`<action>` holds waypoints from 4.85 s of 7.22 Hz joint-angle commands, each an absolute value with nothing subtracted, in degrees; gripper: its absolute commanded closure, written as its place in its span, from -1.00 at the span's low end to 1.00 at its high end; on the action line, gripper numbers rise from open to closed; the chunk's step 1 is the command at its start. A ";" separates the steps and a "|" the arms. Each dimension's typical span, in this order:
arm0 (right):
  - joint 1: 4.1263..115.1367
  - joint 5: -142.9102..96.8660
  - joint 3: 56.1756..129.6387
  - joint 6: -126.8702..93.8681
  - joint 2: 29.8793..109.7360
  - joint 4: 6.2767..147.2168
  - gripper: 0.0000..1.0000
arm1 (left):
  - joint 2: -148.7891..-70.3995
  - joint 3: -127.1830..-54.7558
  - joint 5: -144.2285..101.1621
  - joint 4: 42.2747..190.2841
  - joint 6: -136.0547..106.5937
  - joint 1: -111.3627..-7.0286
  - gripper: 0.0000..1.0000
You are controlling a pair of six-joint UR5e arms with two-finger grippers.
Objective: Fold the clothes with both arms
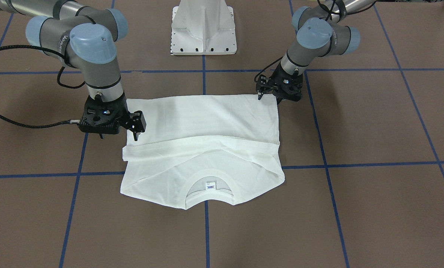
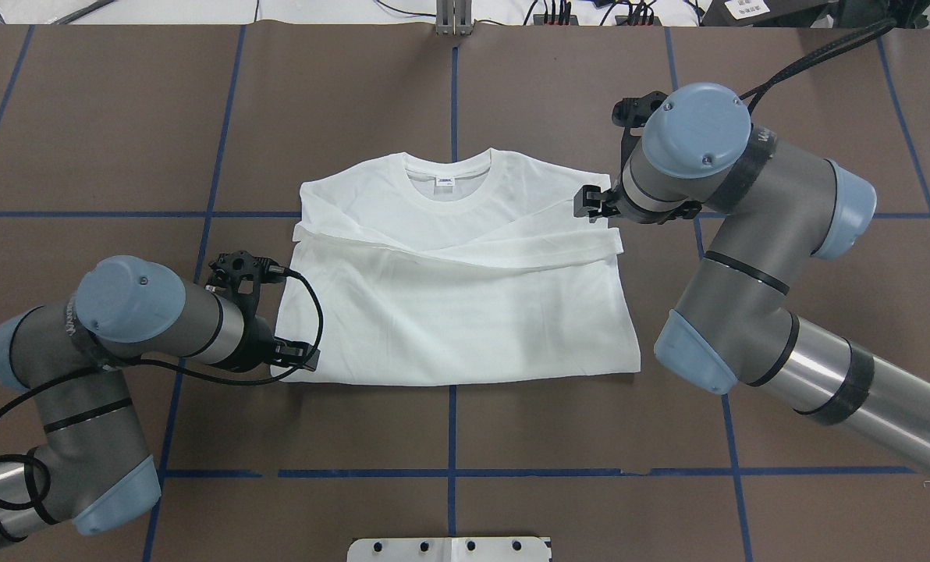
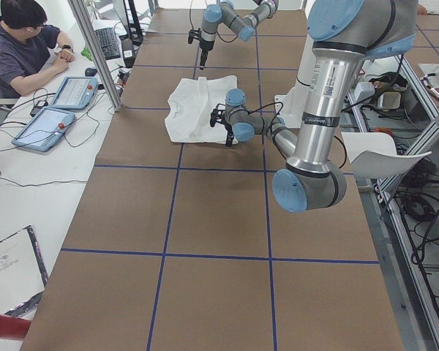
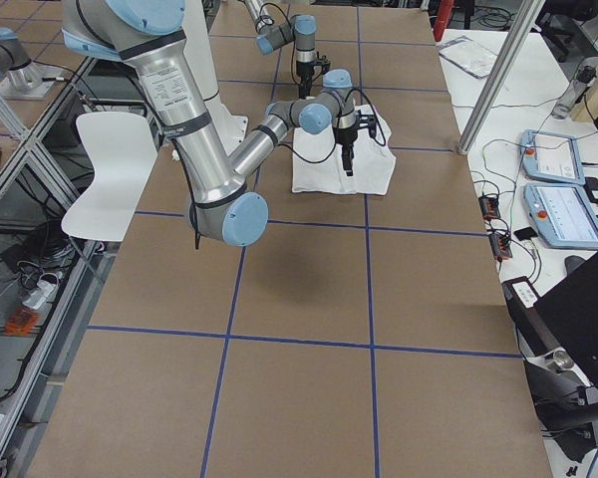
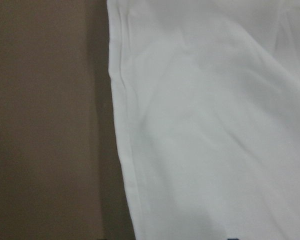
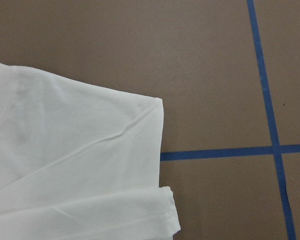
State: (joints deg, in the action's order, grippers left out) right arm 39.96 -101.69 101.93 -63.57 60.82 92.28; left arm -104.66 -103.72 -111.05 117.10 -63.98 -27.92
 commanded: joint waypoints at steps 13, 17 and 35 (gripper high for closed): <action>38.67 -101.78 102.13 -65.55 59.77 91.58 -1.00 | -132.30 -62.06 -106.35 113.26 -33.40 -53.34 1.00; 36.48 -101.34 98.55 -71.95 53.91 91.58 -1.00 | -129.74 -67.12 -113.49 113.83 -31.90 -54.40 -1.00; 25.14 -95.71 91.84 -106.79 53.44 86.75 1.00 | -121.03 -79.28 -116.28 114.43 -35.68 -54.76 -1.00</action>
